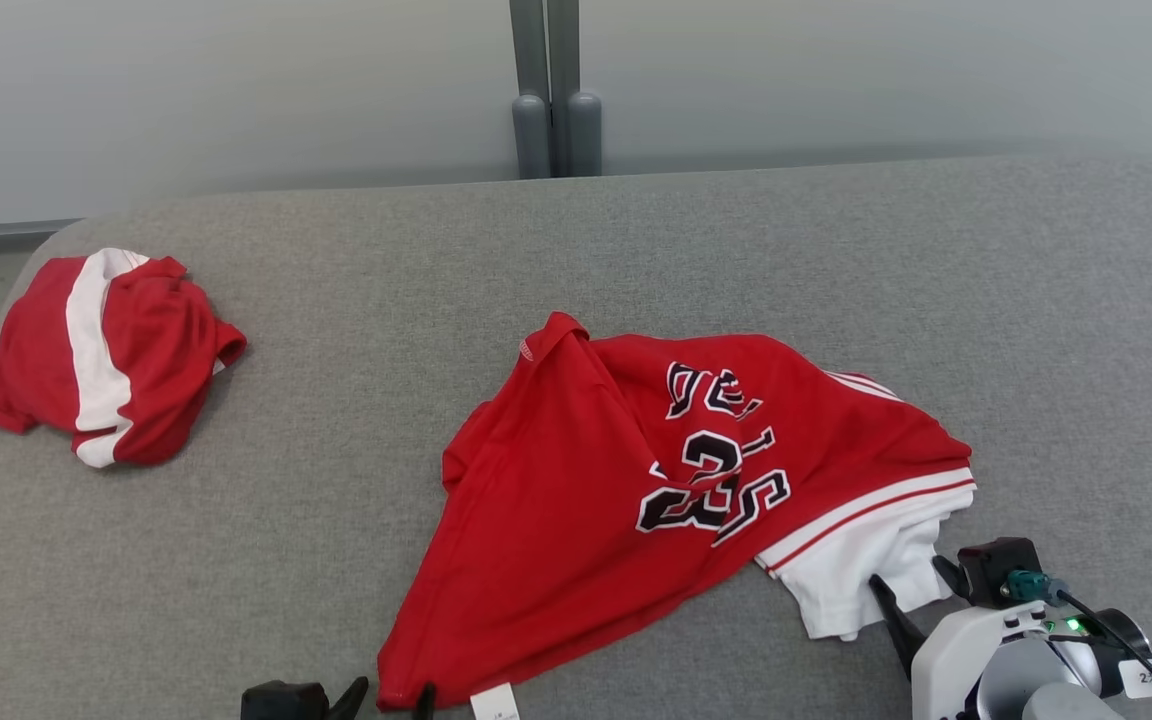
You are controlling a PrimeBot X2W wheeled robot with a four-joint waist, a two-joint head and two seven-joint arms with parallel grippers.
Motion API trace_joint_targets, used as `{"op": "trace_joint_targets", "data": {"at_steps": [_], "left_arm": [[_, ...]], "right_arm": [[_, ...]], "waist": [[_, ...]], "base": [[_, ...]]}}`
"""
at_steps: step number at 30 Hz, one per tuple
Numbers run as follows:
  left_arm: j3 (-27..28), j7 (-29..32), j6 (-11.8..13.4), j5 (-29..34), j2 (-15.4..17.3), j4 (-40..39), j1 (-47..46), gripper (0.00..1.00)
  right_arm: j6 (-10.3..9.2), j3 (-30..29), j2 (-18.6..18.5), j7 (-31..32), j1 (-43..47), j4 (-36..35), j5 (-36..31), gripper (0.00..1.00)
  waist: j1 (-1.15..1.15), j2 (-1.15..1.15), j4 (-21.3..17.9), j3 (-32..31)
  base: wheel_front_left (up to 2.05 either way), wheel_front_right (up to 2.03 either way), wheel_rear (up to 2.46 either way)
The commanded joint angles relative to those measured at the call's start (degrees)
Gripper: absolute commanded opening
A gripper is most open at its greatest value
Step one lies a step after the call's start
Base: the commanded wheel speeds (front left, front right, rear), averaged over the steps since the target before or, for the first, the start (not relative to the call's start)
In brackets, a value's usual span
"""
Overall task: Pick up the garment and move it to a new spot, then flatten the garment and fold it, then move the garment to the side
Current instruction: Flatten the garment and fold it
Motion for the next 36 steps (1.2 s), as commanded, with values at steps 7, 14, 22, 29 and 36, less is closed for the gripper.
{"op": "trace_joint_targets", "data": {"at_steps": [7, 14, 22, 29, 36], "left_arm": [[-1.85, 0.42, -0.17, -2.44, 1.59, 2.03, -1.54, 1.0], [-3.52, 0.57, -0.18, -3.96, 2.04, 4.55, -1.95, 0.44], [-4.34, -1.54, -0.15, -4.38, 1.92, 6.81, -3.5, 0.46], [-4.53, -2.29, -0.09, -4.5, 2.37, 6.79, -4.14, 0.49], [-4.36, -3.13, 0.34, -4.51, 3.06, 5.58, -4.65, 0.65]], "right_arm": [[-0.02, 1.95, -1.12, 1.18, -0.91, 1.49, 1.59, 1.0], [-0.06, 1.11, -1.93, 3.21, -0.49, 2.66, 1.75, 1.0], [-0.05, 1.07, -1.08, 5.4, 0.08, 2.76, 0.59, 1.0], [-0.04, 0.82, -1.03, 5.58, 0.4, 2.28, 0.28, 1.0], [-0.05, -0.14, -1.0, 5.58, 0.66, 1.94, -0.45, 1.0]], "waist": [[0.0, 0.0, 0.19, 0.47], [0.0, 0.0, 0.13, -0.08], [0.0, 0.0, 0.06, -0.04], [0.0, 0.0, 0.26, -0.23], [0.0, 0.0, 0.13, -0.04]], "base": [[0.0, 0.0, 0.0], [0.0, 0.0, 0.0], [0.0, 0.0, 0.0], [0.0, 0.0, 0.0], [0.0, 0.0, 0.0]]}}
